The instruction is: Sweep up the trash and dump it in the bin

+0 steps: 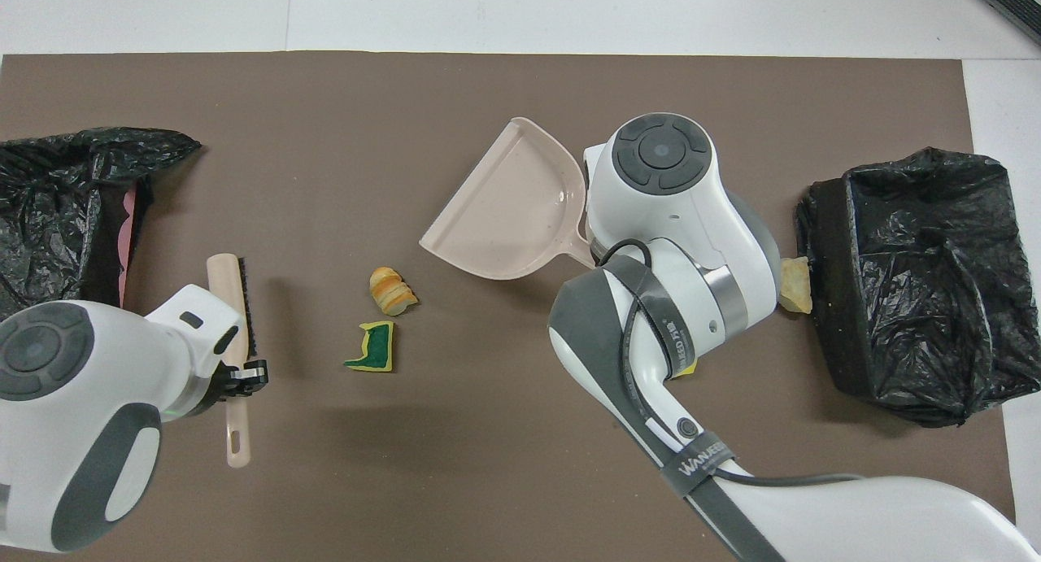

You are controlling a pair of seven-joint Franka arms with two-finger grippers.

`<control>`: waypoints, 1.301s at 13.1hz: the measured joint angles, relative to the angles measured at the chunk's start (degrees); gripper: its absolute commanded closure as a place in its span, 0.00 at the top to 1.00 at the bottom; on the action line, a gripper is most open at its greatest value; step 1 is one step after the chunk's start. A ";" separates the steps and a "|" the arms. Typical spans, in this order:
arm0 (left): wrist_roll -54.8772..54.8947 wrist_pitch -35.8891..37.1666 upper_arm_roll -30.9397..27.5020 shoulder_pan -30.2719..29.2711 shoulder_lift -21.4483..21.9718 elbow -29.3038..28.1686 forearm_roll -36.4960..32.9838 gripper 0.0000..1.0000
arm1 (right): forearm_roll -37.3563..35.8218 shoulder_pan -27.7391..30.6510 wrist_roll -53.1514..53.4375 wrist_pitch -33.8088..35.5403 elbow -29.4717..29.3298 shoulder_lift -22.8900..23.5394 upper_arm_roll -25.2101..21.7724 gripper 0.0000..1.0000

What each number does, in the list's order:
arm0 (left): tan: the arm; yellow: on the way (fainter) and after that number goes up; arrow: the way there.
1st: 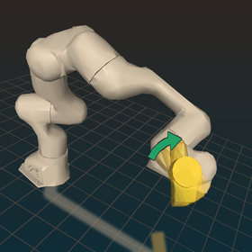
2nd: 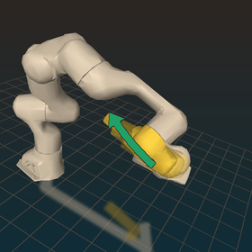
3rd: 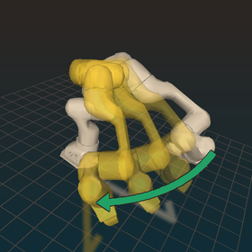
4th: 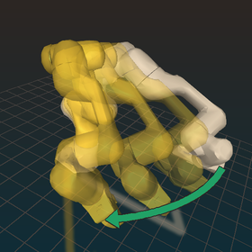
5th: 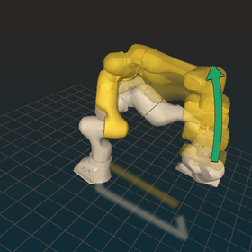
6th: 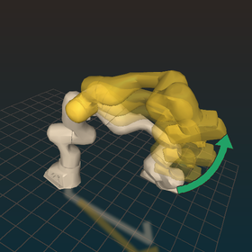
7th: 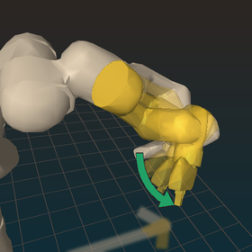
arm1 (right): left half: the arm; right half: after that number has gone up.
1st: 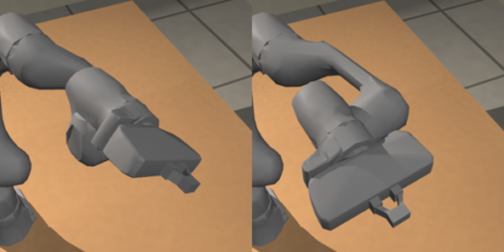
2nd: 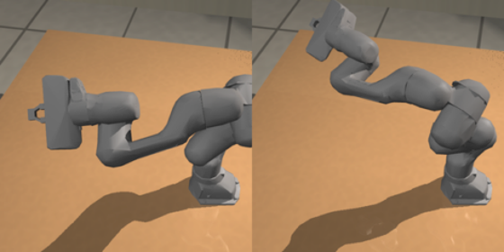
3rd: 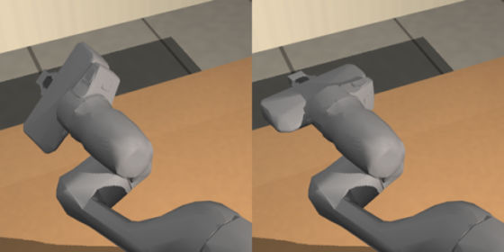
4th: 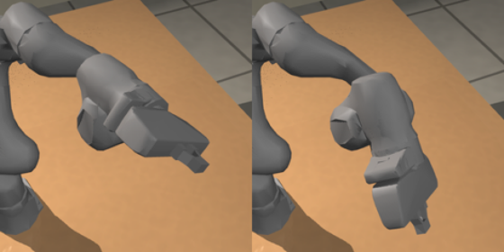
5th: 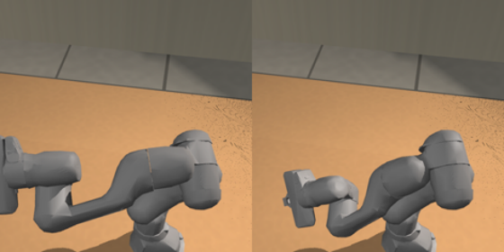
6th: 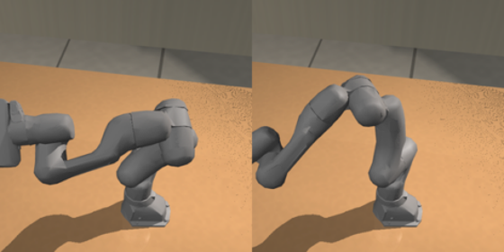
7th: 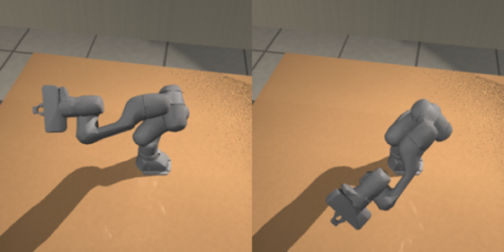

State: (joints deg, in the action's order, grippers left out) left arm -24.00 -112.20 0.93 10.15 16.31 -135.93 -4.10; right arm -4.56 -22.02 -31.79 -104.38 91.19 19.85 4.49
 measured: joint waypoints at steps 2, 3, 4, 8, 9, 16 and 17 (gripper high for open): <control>0.98 -0.06 -0.03 -5.72 -0.64 0.64 -1.81 0.00 | -2.15 0.38 -12.93 -0.07 0.22 0.00 -0.04 0.00; 2.79 -0.39 -0.05 -8.08 -0.96 0.85 -2.84 0.00 | -3.62 0.66 -19.19 -0.44 0.31 0.00 -0.04 0.00; 5.28 -0.57 -0.06 -10.18 -1.26 1.17 -3.27 0.00 | -5.13 1.00 -24.58 -1.27 0.48 0.00 -0.07 0.00; 14.64 -0.55 -0.13 -16.13 -4.47 1.07 -3.50 0.00 | -10.64 1.37 -38.51 -2.70 1.19 0.00 0.07 0.00; 15.15 -0.58 0.24 -16.01 -5.96 0.91 -3.50 0.00 | -12.00 1.13 -39.78 -2.70 1.64 0.02 0.21 0.00; 16.17 -0.84 1.60 -4.34 -8.58 1.07 8.56 0.00 | -15.08 -1.34 -40.22 -5.89 4.64 2.21 0.11 0.00; 15.72 -0.89 1.65 -2.17 -8.60 1.05 10.43 0.00 | -15.07 -1.02 -39.24 -6.39 4.65 2.53 0.10 0.00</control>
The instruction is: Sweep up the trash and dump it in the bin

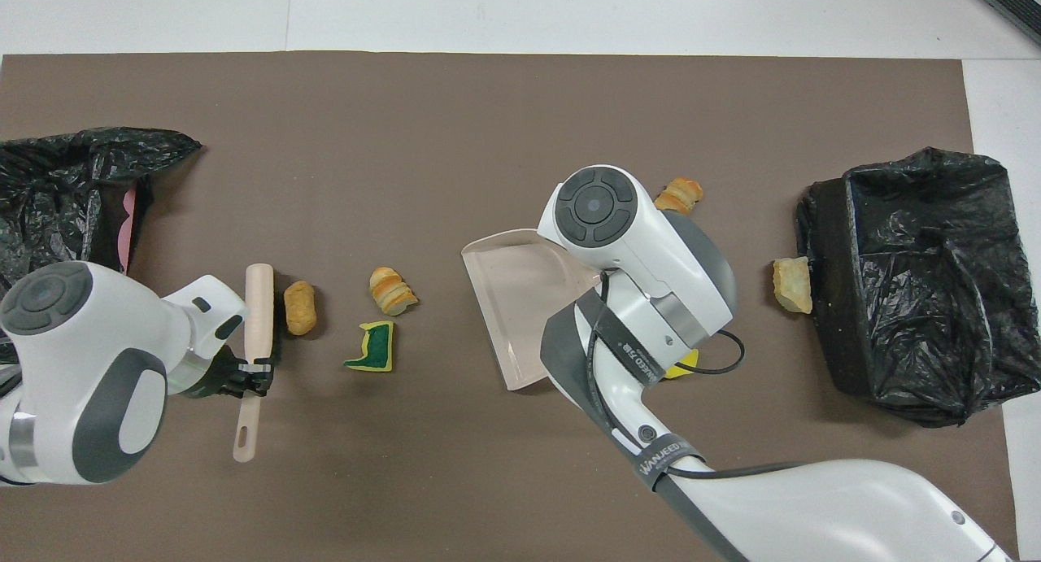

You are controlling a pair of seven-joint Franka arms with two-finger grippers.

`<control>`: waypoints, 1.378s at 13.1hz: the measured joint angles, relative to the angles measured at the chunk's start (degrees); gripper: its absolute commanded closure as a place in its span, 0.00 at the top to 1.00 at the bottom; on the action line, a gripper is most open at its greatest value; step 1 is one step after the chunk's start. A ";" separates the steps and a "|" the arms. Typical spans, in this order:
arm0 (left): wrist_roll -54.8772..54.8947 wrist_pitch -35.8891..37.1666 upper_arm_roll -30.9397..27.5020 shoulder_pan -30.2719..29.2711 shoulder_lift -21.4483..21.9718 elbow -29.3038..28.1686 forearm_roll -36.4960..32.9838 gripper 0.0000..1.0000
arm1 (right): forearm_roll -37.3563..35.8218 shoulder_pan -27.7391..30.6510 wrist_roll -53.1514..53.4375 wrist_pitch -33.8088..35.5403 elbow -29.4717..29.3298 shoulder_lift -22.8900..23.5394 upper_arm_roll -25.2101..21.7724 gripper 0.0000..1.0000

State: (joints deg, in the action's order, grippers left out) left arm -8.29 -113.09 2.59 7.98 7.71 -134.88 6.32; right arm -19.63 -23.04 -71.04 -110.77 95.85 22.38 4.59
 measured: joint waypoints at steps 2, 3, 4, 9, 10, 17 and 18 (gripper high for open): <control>-2.73 -0.68 0.10 3.85 -0.12 -0.19 3.22 0.00 | 0.05 0.32 4.01 -0.01 0.03 0.25 0.00 0.00; -5.28 -1.42 0.10 5.99 -0.25 -0.32 4.32 0.00 | 0.11 0.40 5.86 -0.01 0.03 0.27 0.00 0.00; -8.86 -2.85 0.10 8.50 -0.52 -0.48 5.20 0.00 | 0.15 0.47 7.59 -0.01 0.05 0.33 0.00 0.00; -21.45 -11.23 0.19 18.38 -2.25 -0.55 12.60 0.00 | 0.30 1.00 9.82 -0.55 0.06 1.31 0.07 0.00; -22.16 -12.11 0.22 19.39 -2.52 -0.31 14.09 0.00 | 0.31 1.08 9.83 -0.62 0.06 1.39 0.07 0.00; -24.21 -17.06 0.40 26.87 -11.98 9.72 22.46 0.00 | 0.32 1.23 9.88 -0.71 0.03 1.41 0.07 0.00; -24.21 -18.39 0.47 28.08 -13.59 11.17 22.66 0.00 | 0.32 1.31 9.89 -0.74 -0.01 1.41 0.07 0.00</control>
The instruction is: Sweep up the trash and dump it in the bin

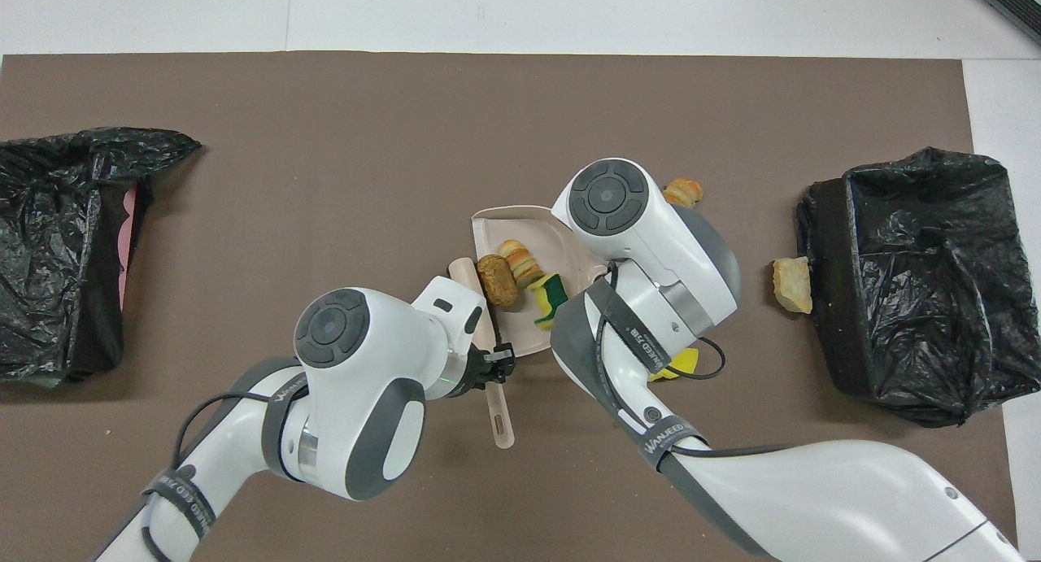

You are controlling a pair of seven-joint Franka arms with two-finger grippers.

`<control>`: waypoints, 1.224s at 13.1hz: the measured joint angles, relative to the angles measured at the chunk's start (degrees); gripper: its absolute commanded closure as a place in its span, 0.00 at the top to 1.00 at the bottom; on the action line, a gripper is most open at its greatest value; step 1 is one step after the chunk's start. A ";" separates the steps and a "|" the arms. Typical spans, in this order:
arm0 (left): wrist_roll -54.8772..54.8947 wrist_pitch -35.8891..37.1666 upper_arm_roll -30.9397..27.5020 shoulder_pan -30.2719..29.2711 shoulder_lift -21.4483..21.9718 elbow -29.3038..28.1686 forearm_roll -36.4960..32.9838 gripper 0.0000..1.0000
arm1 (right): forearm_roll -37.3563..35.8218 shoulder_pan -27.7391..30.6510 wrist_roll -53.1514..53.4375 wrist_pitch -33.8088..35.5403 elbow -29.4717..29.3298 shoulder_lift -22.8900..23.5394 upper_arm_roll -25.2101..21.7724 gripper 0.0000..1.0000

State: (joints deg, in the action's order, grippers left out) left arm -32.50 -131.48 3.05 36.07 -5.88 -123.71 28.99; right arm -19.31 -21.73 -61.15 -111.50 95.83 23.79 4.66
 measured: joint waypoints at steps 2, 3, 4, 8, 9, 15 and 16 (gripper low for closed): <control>0.00 -1.98 0.40 1.47 -2.22 2.57 0.73 0.00 | 0.01 0.23 0.00 -0.03 -0.01 0.00 0.01 0.00; 0.00 -2.24 0.52 1.67 -2.78 3.42 0.98 0.00 | 0.01 0.36 0.00 -0.03 -0.08 0.00 0.01 0.00; 0.00 -2.27 0.45 1.69 -3.07 3.84 1.04 0.00 | 0.01 0.56 0.00 -0.03 -0.30 0.00 0.00 0.00; 0.03 1.54 -0.99 -0.47 -2.42 4.41 -0.54 0.00 | 1.92 1.42 0.41 -0.03 -0.89 0.01 -0.08 0.00; 0.03 3.83 -1.13 -2.24 -1.59 4.62 -2.55 0.00 | 2.80 1.99 0.64 -0.08 -1.02 0.01 -0.08 0.00; -0.57 14.39 -0.78 -6.13 4.99 3.33 -14.49 0.00 | 8.80 4.39 0.78 -3.37 -1.44 0.00 -0.09 0.00; -1.11 14.40 -0.44 -5.05 5.74 2.14 -14.70 0.00 | 9.58 5.14 0.77 -4.01 -1.75 -0.15 -0.07 0.00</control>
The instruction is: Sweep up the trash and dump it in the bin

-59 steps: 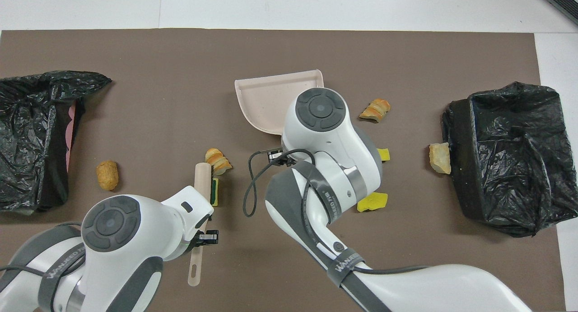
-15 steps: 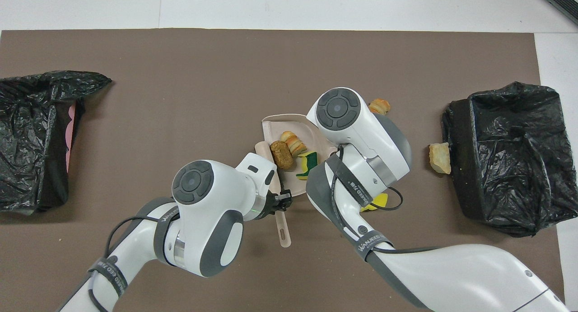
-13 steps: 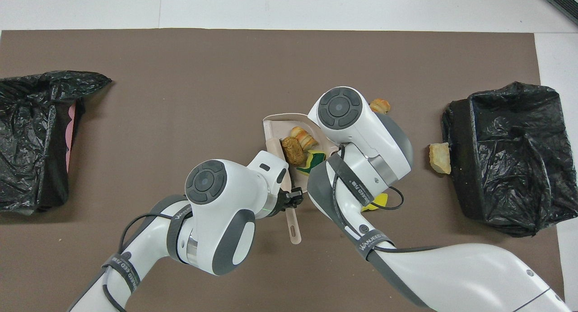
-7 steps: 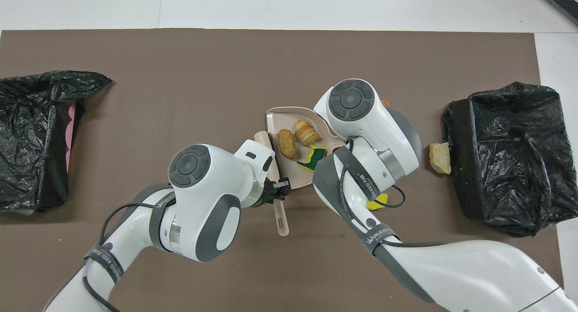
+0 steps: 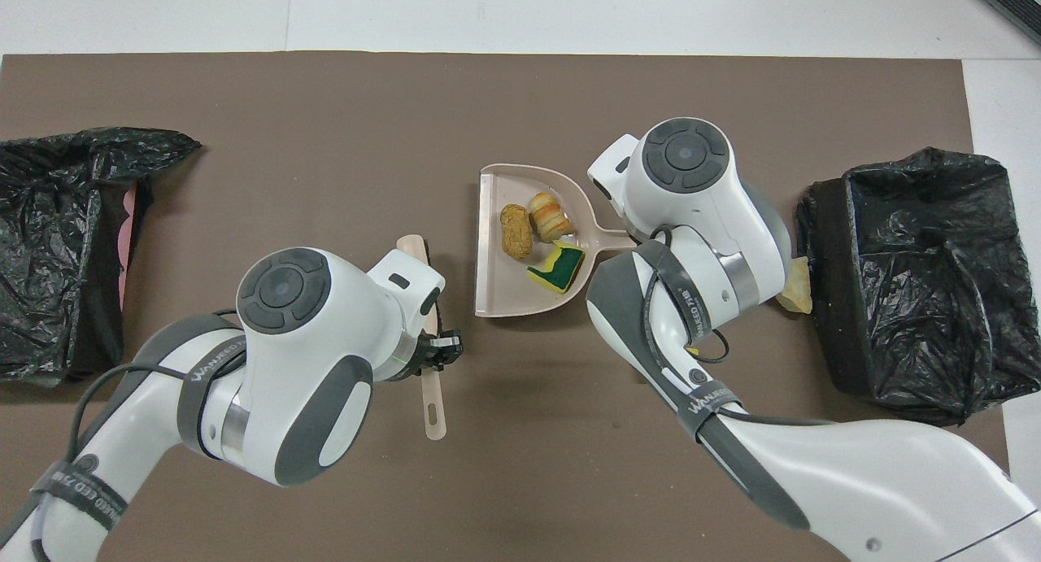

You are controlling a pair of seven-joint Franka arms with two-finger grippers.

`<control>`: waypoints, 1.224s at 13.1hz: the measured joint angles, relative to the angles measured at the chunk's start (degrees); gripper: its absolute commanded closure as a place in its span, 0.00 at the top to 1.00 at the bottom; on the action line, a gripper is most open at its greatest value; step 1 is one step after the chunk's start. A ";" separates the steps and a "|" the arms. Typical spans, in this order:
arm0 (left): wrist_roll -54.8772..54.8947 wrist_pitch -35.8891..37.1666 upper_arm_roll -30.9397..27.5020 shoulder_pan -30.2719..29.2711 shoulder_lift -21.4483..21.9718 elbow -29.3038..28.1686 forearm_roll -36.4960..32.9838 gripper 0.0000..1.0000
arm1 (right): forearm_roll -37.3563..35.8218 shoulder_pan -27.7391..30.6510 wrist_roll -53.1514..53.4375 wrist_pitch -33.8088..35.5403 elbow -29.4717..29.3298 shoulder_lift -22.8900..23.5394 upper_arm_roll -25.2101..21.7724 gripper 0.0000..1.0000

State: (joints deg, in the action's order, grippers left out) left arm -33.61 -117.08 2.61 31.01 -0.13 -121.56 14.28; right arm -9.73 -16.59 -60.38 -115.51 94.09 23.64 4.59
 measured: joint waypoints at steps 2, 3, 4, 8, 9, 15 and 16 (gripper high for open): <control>-2.40 -0.04 0.35 3.75 1.79 -2.92 -0.10 0.00 | 0.60 2.10 -1.67 -0.06 -0.41 -1.20 0.01 0.00; -4.32 -0.12 0.51 5.79 2.91 -4.47 -0.12 0.00 | 1.31 3.70 -3.70 0.11 -0.42 -2.21 -0.03 0.00; -6.63 -0.30 0.64 7.79 4.04 -5.89 -0.14 0.00 | 2.35 5.73 -6.38 0.74 -0.43 -3.36 -0.07 0.00; -15.46 -7.89 0.95 18.24 6.61 -13.15 -0.25 0.00 | 4.60 15.46 -17.39 7.60 -0.47 -8.76 -0.13 0.00; -17.44 -11.67 1.04 20.95 6.57 -15.48 -0.26 0.00 | 4.65 17.76 -19.49 9.41 -0.47 -10.15 -0.13 0.00; -19.47 -15.48 -0.12 22.12 6.74 -17.41 -0.30 1.00 | 4.66 31.81 -33.91 13.74 -0.46 -16.58 -0.31 0.00; -19.12 -14.88 -0.31 20.37 6.74 -16.27 -0.41 1.00 | 4.65 34.20 -37.17 13.66 -0.46 -16.90 -0.41 0.00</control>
State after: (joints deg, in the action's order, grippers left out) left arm -52.73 -131.96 2.29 51.39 6.60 -137.83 13.87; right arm -5.08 17.60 -97.55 -101.85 93.63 6.74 4.17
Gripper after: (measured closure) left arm 0.163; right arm 0.687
